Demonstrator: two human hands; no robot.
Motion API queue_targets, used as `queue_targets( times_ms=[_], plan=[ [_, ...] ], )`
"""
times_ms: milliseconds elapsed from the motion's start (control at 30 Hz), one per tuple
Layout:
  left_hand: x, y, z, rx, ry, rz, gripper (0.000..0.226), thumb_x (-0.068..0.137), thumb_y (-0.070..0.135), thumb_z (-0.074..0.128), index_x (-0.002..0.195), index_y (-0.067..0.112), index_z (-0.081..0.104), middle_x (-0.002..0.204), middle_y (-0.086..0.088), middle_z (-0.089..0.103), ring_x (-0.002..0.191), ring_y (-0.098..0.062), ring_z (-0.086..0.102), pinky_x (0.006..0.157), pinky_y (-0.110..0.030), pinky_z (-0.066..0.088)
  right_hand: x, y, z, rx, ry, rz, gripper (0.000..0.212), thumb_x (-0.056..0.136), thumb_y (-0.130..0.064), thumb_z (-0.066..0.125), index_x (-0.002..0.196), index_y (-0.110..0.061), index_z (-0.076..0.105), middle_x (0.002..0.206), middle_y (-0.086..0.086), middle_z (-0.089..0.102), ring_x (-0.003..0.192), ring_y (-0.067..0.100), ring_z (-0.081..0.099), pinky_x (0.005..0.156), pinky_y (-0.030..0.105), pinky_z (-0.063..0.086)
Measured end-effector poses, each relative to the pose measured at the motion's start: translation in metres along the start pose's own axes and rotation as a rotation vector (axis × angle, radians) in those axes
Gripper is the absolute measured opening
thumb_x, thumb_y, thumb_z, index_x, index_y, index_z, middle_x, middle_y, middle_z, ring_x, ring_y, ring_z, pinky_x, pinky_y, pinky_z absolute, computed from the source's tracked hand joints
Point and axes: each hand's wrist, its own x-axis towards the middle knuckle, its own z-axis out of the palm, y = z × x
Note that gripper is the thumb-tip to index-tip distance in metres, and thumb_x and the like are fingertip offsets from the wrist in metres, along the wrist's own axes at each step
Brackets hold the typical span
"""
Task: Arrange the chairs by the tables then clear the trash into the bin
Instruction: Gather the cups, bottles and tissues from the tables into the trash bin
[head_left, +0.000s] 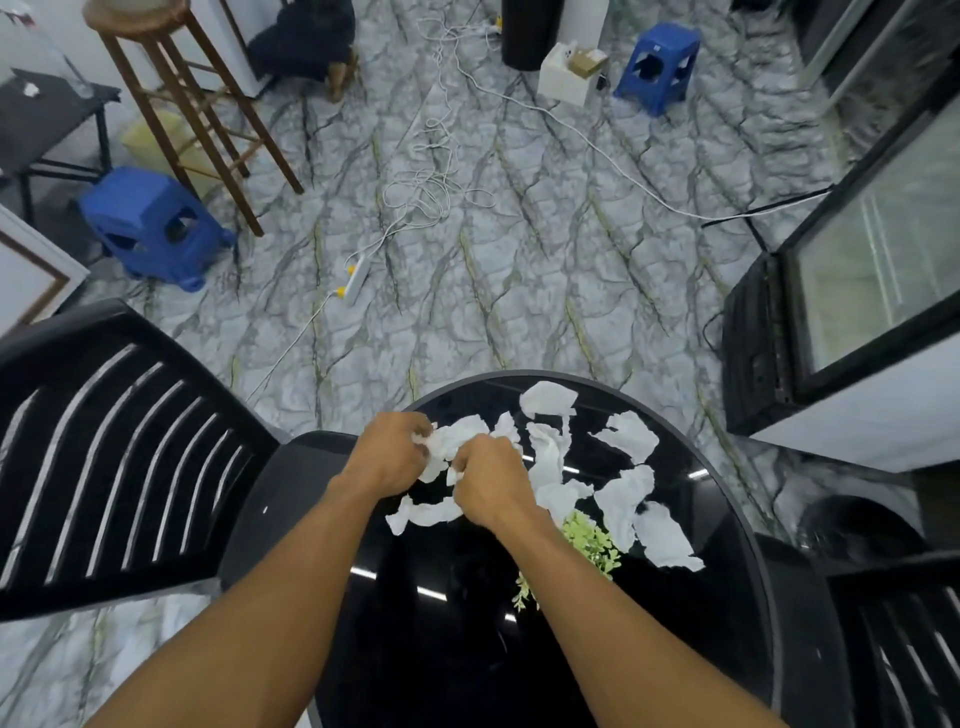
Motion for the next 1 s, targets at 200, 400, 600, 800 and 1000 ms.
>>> queue_targets(
  times_ms=[200,400,600,800,1000],
  plan=[
    [0.0,0.038,-0.004,-0.147,0.08,0.057,0.03,0.083,0.005,0.062,0.107,0.02,0.072,0.103,0.005,0.067,0.099,-0.013,0.059,0.08,-0.019,0.043,0.01,0.039,-0.058,0.153,0.151,0.028,0.031,0.08,0.001,0.064,0.105,-0.014,0.076,0.11,0.007,0.069,0.105,0.02,0.061,0.081,0.022,0.049],
    [-0.007,0.07,0.022,-0.133,0.092,0.125,0.035,0.081,0.0,0.055,0.106,0.02,0.07,0.109,0.003,0.066,0.103,-0.016,0.059,0.088,-0.028,0.048,0.007,0.098,-0.086,0.286,0.256,0.107,0.027,0.082,-0.004,0.065,0.097,-0.025,0.072,0.1,0.006,0.065,0.086,0.004,0.053,0.05,0.005,0.041],
    [-0.004,0.081,0.07,0.147,-0.129,0.194,0.062,0.088,0.004,0.058,0.145,0.026,0.047,0.15,0.002,0.042,0.135,-0.024,0.043,0.11,-0.038,0.039,-0.005,0.151,-0.074,0.287,0.301,0.089,0.018,0.082,-0.004,0.07,0.094,-0.015,0.078,0.104,0.001,0.072,0.092,0.015,0.067,0.076,0.022,0.051],
    [-0.007,0.075,0.088,0.184,-0.098,0.143,0.041,0.071,-0.002,0.054,0.102,0.018,0.074,0.099,0.0,0.066,0.1,-0.025,0.06,0.079,-0.032,0.049,0.015,0.163,-0.049,0.079,0.097,-0.052,0.024,0.084,-0.004,0.067,0.101,-0.015,0.078,0.146,0.002,0.051,0.135,0.022,0.046,0.101,0.028,0.041],
    [-0.004,0.098,0.05,0.109,0.099,0.251,0.039,0.076,0.005,0.062,0.112,0.017,0.07,0.096,0.003,0.061,0.107,-0.019,0.048,0.084,-0.031,0.04,0.026,0.164,-0.035,-0.039,-0.021,-0.16,0.02,0.085,-0.006,0.069,0.103,-0.012,0.076,0.131,0.002,0.064,0.117,0.025,0.059,0.091,0.031,0.048]
  ],
)
